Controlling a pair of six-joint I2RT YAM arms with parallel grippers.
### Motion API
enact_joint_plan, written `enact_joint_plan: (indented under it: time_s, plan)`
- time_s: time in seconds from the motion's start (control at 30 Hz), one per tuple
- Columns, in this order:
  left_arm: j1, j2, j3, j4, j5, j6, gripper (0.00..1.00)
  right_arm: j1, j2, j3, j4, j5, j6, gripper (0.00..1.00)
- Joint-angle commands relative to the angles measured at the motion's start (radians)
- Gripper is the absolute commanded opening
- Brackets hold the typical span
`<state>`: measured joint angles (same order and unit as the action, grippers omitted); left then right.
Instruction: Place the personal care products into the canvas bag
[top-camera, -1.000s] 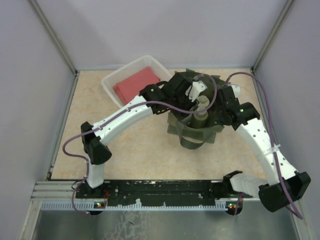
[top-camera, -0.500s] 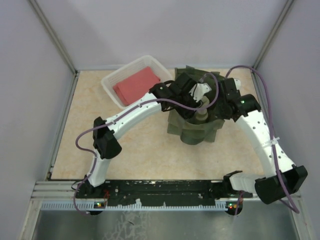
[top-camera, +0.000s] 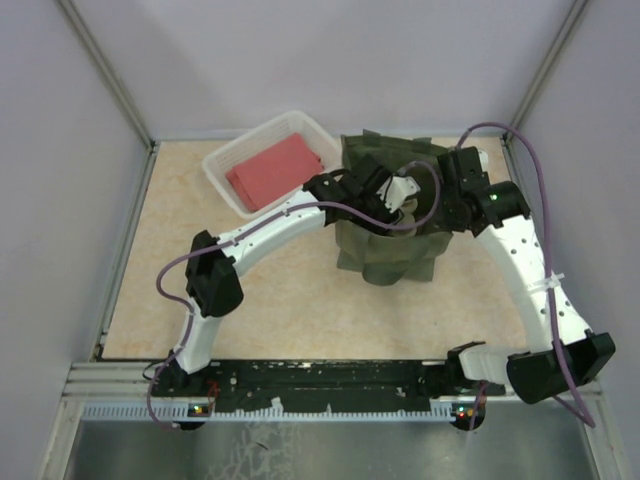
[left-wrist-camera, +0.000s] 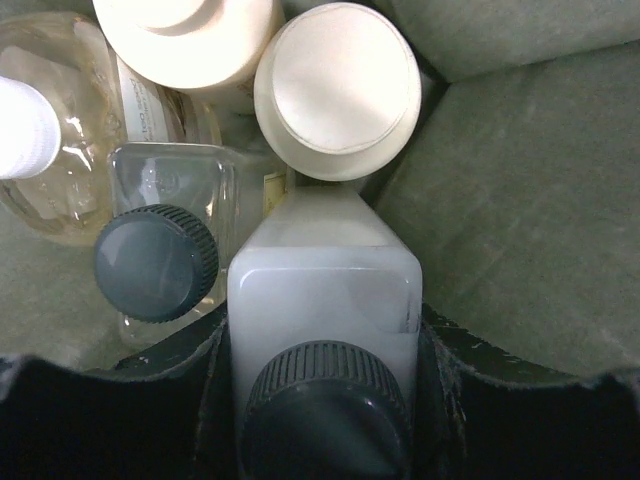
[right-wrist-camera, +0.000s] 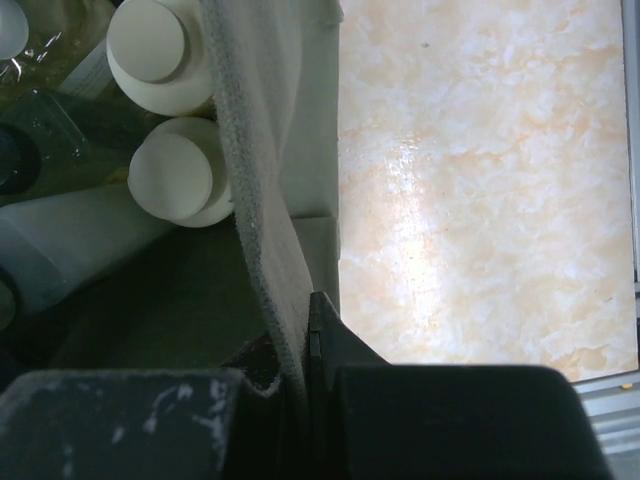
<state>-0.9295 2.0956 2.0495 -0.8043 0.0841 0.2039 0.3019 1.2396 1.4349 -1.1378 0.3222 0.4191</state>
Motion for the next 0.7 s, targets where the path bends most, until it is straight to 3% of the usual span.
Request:
enact_joint_plan:
  time_s: [0.0,0.27,0.3,0.33,0.4,0.67]
  plan:
    - [0.017,-0.014,-0.002,0.022,-0.01,0.014,0.16,-0.019,-0.019,0.092,0.111,0.063,-0.028,0.0]
    - [0.017,-0.022,0.01,0.043,0.015,-0.005,0.72,-0.019,-0.028,0.06,0.122,0.062,-0.025,0.0]
    - [0.018,-0.025,0.011,0.041,0.02,-0.009,0.81,-0.019,-0.029,0.053,0.125,0.059,-0.025,0.0]
    - [0.018,-0.031,0.011,0.043,0.029,-0.014,0.95,-0.018,-0.03,0.045,0.128,0.057,-0.025,0.0]
    - [0.017,-0.049,0.012,0.05,0.051,-0.024,1.0,-0.019,-0.031,0.03,0.133,0.053,-0.023,0.0]
    - [0.031,-0.18,0.082,0.087,0.076,-0.09,1.0,-0.019,-0.04,-0.034,0.155,0.044,-0.025,0.0]
